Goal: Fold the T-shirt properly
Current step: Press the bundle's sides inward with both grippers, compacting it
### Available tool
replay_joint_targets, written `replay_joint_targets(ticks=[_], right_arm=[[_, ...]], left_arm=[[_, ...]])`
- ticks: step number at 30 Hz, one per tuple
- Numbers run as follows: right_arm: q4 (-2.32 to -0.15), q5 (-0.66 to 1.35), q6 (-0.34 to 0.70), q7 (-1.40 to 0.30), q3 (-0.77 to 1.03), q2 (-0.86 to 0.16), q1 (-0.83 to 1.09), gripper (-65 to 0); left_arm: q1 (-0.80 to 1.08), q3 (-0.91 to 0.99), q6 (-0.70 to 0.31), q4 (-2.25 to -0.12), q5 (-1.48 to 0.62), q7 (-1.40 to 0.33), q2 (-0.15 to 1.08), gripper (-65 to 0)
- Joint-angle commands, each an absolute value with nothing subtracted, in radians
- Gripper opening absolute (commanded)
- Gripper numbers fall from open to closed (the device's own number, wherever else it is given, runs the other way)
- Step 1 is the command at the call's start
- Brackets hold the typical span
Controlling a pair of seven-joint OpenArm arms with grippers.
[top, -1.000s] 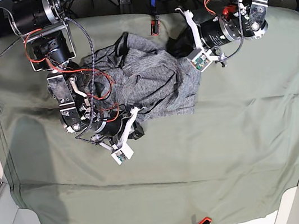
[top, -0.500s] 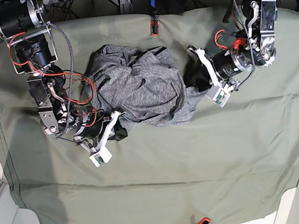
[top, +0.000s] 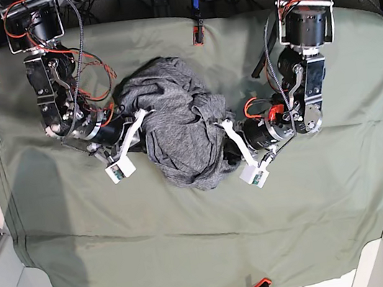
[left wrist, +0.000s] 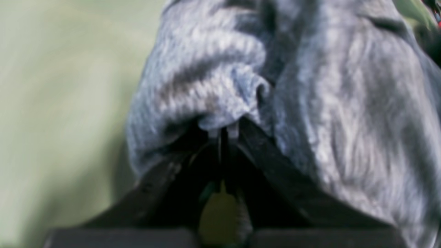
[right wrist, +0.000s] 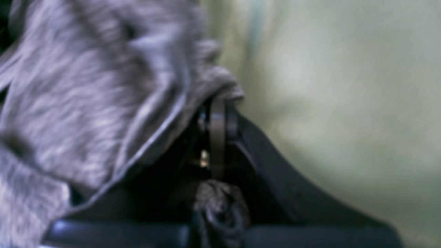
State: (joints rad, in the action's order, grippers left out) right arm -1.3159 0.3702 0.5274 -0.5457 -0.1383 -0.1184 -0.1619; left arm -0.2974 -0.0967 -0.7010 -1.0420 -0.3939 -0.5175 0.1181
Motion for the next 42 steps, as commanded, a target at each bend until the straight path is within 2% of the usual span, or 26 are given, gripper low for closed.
replay_joint_targets(ticks=[1, 8, 13, 19, 22, 26, 32, 38, 42], right_arm=[[-1.351, 0.395, 0.538, -0.543, -0.137, -0.113, -0.15, -65.0], [-1.429, 0.403, 0.539, -0.543, -0.137, -0.033, -0.039, -65.0], [-1.459, 0.377, 0.538, -0.541, -0.121, -0.032, -0.039, -65.0], [-1.545, 0.363, 0.534, -0.543, -0.011, -0.033, -0.039, -65.0], [-1.591, 0.364, 0.535, -0.549, 0.056, -0.035, -0.039, -65.0], [-1.628, 0.413, 0.536, -0.56, 0.088, -0.042, -0.039, -65.0], [-1.631, 0.434, 0.538, -0.558, 0.035, -0.03, -0.054, -65.0], [-1.626, 0.375, 0.538, -0.557, -0.043, -0.03, -0.126, -65.0], [-1.602, 0.334, 0.539, -0.554, -0.107, -0.03, -0.167, -65.0]], left_arm=[[-0.338, -0.101, -0.698, -1.025, -0.399, -0.517, 0.101, -63.4], [-0.441, -0.211, -0.698, -0.946, -0.4, -0.545, 0.087, -63.4], [-0.482, -0.231, -0.698, -0.97, -0.479, -0.634, 0.111, -63.4], [-0.476, -0.231, -0.698, -1.137, -0.71, -0.803, 0.262, -63.4], [-0.458, -0.232, -0.698, -1.25, -0.892, -0.899, 0.337, -63.4], [-0.389, -0.232, -0.698, -1.404, -1.007, -0.998, 0.383, -63.4], [-0.227, -0.244, -0.698, -1.488, -1.004, -0.977, 0.393, -63.4], [-0.201, -0.257, -0.698, -1.458, -0.684, -0.724, 0.394, -63.4], [-0.215, -0.257, -0.698, -1.457, -0.661, -0.714, 0.393, -63.4]])
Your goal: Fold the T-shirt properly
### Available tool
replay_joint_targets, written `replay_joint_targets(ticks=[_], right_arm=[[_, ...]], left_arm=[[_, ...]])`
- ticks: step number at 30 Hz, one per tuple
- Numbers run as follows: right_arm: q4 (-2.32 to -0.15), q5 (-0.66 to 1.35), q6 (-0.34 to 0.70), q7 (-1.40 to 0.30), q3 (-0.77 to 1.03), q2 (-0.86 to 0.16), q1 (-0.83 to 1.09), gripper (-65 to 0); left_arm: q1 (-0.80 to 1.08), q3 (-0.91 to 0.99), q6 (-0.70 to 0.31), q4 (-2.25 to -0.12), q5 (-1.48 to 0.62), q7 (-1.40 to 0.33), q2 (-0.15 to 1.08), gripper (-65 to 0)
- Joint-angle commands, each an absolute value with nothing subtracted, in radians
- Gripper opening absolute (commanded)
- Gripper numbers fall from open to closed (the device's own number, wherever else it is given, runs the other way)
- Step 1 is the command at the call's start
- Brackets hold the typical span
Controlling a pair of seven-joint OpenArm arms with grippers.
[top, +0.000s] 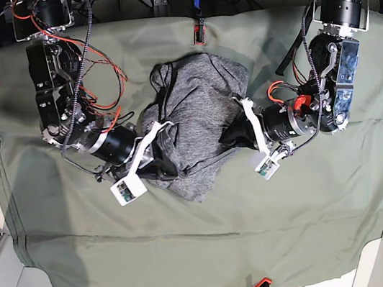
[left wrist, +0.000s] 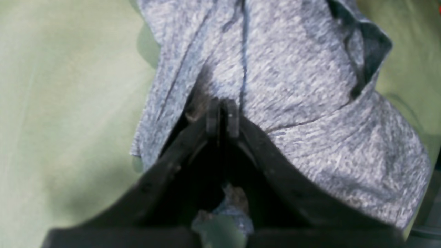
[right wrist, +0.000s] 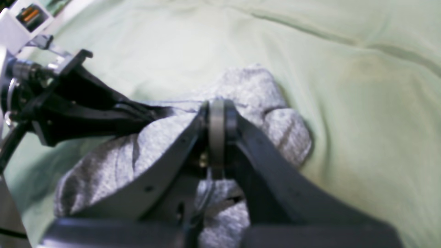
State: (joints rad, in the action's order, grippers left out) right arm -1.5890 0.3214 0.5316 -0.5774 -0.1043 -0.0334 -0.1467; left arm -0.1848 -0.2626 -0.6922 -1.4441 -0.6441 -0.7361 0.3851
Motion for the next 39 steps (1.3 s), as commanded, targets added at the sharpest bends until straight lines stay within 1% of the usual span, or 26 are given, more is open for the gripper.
replay_joint_targets(ticks=[1, 4, 7, 12, 15, 17, 19, 21, 27, 29, 32, 36, 39], right_arm=[[-1.582, 0.32, 0.538, -0.548, -0.126, -0.03, -0.182, -65.0], [-1.489, 0.273, 0.538, -0.497, -0.173, -0.03, -0.241, -65.0], [-1.365, 0.238, 0.538, -0.459, -0.184, -0.03, -0.293, -65.0], [-1.146, 0.227, 0.538, -0.455, -0.184, -0.03, -0.382, -65.0], [-1.093, 0.216, 0.538, -0.44, -0.183, -0.034, -0.409, -65.0], [-1.103, 0.217, 0.535, -0.428, -0.18, -0.038, -0.413, -65.0], [-1.129, 0.219, 0.535, -0.426, -0.171, -0.038, -0.415, -65.0], [-1.176, 0.225, 0.535, -0.432, -0.16, -0.038, -0.409, -65.0], [-1.464, 0.271, 0.526, -0.545, -0.108, -0.038, -0.3, -65.0], [-1.573, 0.27, 0.52, -0.571, -0.085, -0.046, -0.25, -65.0], [-1.7, 0.297, 0.519, -0.584, -0.052, -0.104, -0.17, -65.0], [-1.84, 0.359, 0.519, -0.608, 0.023, -0.19, -0.026, -65.0], [-1.939, 0.411, 0.52, -0.658, 0.102, -0.232, 0.102, -65.0]], left_arm=[[-0.222, -0.257, -0.698, -1.457, -0.661, -0.714, 0.393, -63.4], [-0.254, -0.257, -0.698, -1.456, -0.659, -0.714, 0.381, -63.4], [-0.281, -0.257, -0.698, -1.448, -0.607, -0.71, 0.342, -63.4], [-0.326, -0.257, -0.698, -1.317, -0.57, -0.71, 0.296, -63.4], [-0.342, -0.257, -0.698, -1.232, -0.569, -0.705, 0.301, -63.4], [-0.347, -0.253, -0.698, -1.222, -0.569, -0.706, 0.307, -63.4], [-0.349, -0.253, -0.698, -1.246, -0.613, -0.706, 0.326, -63.4], [-0.347, -0.252, -0.698, -1.316, -0.671, -0.71, 0.357, -63.4], [-0.262, -0.231, -0.698, -1.65, -0.794, -0.867, 0.479, -63.4], [-0.2, -0.206, -0.698, -1.738, -0.82, -0.868, 0.524, -63.4], [-0.085, -0.136, -0.698, -1.859, -0.826, -0.868, 0.548, -63.4], [0.109, -0.025, -0.698, -1.973, -0.834, -0.873, 0.551, -63.4], [0.271, 0.056, -0.698, -2.028, -0.834, -0.873, 0.551, -63.4]])
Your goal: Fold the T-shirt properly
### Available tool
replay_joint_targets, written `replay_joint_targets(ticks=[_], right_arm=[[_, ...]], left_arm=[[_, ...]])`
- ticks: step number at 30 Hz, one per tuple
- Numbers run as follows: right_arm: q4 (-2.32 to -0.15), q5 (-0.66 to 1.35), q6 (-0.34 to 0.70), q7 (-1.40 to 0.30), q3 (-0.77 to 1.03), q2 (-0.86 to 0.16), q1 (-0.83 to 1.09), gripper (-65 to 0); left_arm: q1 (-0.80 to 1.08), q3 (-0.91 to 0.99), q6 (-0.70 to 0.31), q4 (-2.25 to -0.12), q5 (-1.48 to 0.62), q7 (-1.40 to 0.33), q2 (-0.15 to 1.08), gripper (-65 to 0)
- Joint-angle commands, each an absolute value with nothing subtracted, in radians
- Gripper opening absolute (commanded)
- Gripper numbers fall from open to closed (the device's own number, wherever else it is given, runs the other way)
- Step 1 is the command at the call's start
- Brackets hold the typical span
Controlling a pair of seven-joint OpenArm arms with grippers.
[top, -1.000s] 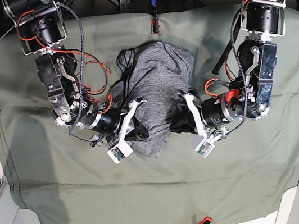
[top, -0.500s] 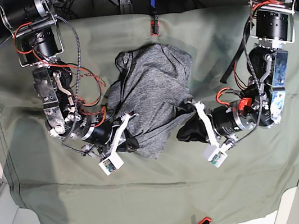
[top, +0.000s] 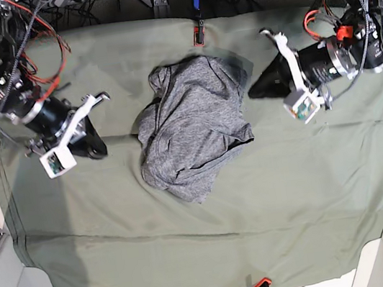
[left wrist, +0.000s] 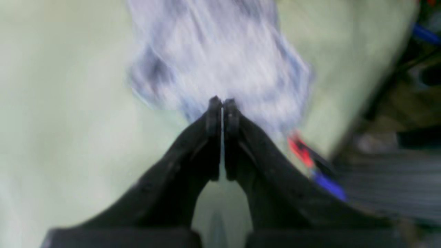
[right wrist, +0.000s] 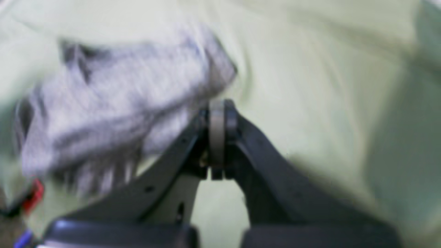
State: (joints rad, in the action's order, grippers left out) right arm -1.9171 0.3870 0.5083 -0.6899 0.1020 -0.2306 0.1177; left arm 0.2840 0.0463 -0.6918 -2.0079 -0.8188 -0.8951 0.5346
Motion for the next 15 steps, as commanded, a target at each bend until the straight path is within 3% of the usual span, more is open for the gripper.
replay_joint_targets(ticks=[1, 10, 15], right_arm=[[-1.967, 0.427, 0.52, -0.672, 0.13, -0.245, 0.146, -65.0], [-2.049, 0.564, 0.521, -0.714, 0.366, -0.335, 0.514, -65.0], [-2.048, 0.641, 0.55, -0.799, 0.366, -0.335, 0.646, -65.0]], left_arm=[[0.321, 0.082, -0.698, -2.042, -0.834, -0.873, 0.551, -63.4], [0.672, 0.183, -0.698, -2.074, -0.792, -0.875, 0.543, -63.4], [0.803, 0.183, -0.698, -2.065, -0.717, -0.876, 0.543, -63.4]])
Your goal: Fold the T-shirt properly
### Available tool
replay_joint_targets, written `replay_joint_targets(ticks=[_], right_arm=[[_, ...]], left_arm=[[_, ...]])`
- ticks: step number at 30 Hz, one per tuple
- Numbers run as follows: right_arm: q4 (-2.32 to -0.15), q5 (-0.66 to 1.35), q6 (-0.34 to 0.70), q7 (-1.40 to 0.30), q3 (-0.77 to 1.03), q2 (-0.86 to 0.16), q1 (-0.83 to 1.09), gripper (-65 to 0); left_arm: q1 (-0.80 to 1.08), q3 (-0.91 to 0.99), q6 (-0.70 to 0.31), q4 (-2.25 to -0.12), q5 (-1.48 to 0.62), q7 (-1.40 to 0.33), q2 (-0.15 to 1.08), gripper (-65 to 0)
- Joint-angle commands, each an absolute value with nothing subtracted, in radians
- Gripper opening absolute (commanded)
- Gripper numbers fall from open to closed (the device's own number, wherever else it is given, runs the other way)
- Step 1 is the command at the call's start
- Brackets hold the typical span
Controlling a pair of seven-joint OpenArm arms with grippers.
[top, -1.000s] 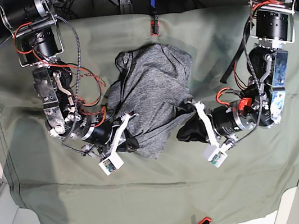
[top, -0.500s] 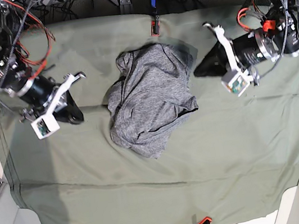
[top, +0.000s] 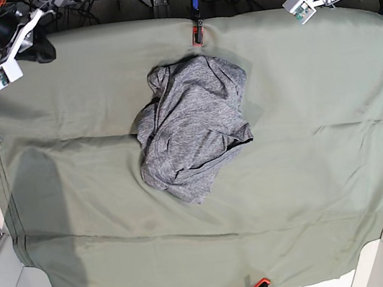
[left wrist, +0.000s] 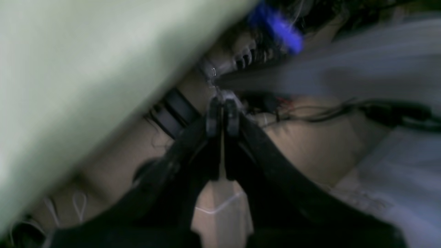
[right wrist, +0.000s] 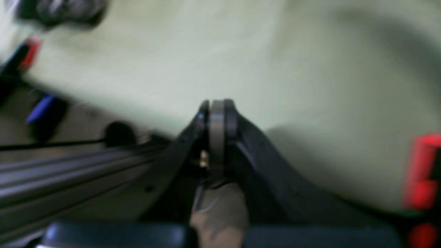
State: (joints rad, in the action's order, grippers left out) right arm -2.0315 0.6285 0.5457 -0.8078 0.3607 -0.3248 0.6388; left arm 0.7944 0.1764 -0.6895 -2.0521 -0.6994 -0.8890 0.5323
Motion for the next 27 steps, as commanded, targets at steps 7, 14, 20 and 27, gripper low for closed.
replay_joint_targets(ticks=[7, 14, 20, 27], right_arm=[[-2.046, 0.583, 0.554, -0.813, 0.29, -0.335, 0.827, -65.0], [-1.994, 0.338, 0.554, -0.765, 0.15, -0.335, 0.974, -65.0], [-1.798, 0.128, 0.554, -0.733, 0.044, -0.336, 0.908, -65.0], [-1.411, 0.097, 0.553, -0.729, -0.09, -0.361, 0.641, -65.0]], left_arm=[[0.912, 0.181, -0.698, -2.047, -0.71, -0.904, 0.543, -63.4], [0.902, 0.064, -0.698, -1.807, -0.655, -0.908, 0.572, -63.4], [0.757, -0.207, -0.698, -1.502, -0.45, -0.788, 0.556, -63.5], [0.497, -0.405, -0.516, -1.092, -0.186, -0.733, 0.392, -63.5]])
